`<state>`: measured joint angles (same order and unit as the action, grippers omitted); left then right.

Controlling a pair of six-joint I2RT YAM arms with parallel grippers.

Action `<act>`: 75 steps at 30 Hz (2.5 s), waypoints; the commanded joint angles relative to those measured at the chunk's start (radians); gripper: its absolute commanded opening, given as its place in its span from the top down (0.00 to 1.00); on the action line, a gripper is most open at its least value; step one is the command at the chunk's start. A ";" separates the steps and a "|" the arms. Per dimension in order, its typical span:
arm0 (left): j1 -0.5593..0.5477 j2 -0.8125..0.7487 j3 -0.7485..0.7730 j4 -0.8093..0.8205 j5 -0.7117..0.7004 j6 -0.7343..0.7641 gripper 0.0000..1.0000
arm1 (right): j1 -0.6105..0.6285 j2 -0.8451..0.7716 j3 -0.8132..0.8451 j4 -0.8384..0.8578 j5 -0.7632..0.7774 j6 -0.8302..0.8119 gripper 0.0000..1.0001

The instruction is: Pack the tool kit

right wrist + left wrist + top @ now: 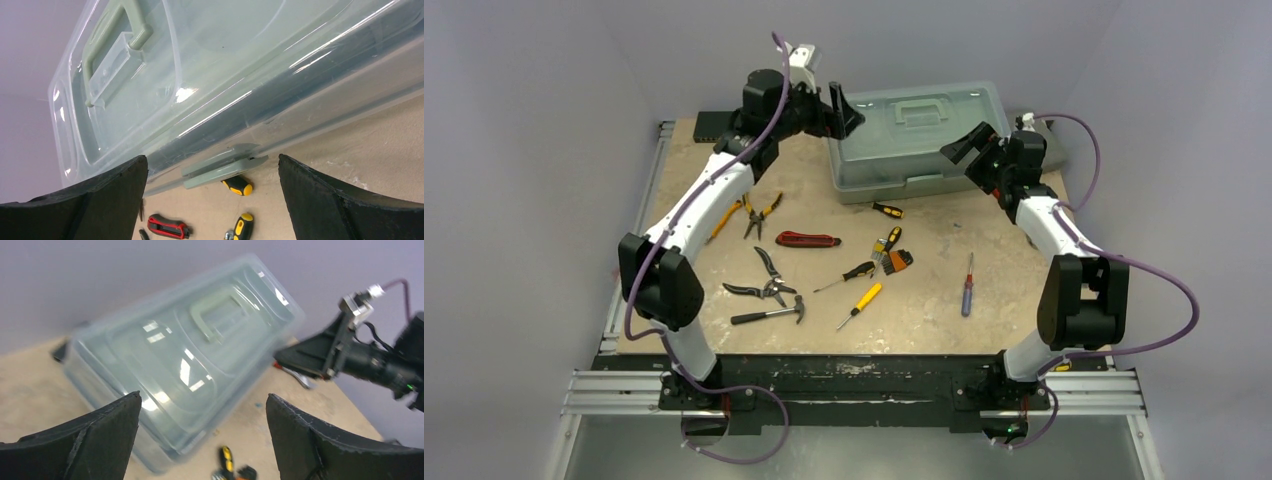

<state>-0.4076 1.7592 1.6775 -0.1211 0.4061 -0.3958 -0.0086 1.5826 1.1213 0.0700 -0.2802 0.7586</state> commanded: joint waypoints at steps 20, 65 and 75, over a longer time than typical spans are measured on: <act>0.153 0.696 0.678 0.216 0.244 -0.216 0.07 | 0.001 -0.011 -0.054 0.065 0.006 -0.031 0.01; 0.001 -0.357 -0.723 0.405 0.126 -0.179 0.23 | 0.232 0.087 -0.009 0.028 -0.206 -0.062 0.01; 0.003 -0.470 -0.746 0.326 0.002 -0.133 0.18 | 0.229 -0.029 0.028 -0.203 -0.006 -0.213 0.01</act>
<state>-0.3630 1.3376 0.9279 0.2653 0.3614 -0.5301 0.1833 1.6611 1.0885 -0.0803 -0.3374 0.6117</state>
